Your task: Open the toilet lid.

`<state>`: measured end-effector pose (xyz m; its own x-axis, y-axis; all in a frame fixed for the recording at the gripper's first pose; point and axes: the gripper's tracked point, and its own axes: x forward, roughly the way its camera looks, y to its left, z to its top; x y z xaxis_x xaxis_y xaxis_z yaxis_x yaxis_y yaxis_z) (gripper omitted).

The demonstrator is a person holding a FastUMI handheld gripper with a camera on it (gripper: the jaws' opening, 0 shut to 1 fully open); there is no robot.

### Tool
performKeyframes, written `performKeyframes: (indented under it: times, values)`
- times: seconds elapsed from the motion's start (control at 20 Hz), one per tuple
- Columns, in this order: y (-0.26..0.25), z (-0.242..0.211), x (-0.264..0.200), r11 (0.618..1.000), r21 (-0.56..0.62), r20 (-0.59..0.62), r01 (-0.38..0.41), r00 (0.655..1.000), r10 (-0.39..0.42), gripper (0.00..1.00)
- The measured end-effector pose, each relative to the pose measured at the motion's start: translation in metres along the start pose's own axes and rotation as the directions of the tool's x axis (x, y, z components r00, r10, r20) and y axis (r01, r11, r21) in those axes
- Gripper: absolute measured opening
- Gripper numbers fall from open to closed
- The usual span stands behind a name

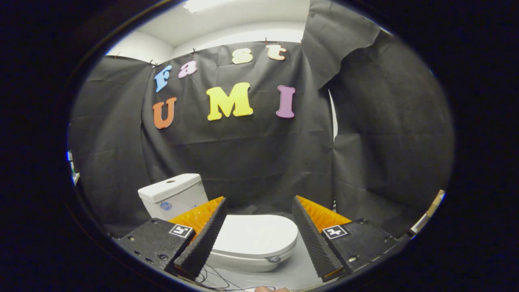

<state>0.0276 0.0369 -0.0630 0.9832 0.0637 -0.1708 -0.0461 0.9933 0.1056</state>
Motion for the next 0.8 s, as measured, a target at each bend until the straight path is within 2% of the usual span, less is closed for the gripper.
performKeyframes:
  times: [0.5,0.8]
  values:
    - [-0.004,-0.082,0.042,0.996,0.089,-0.180,0.007,0.984,0.010,1.00]
    - [-0.001,-0.132,0.067,0.985,0.170,-0.303,0.001,0.952,0.052,1.00]
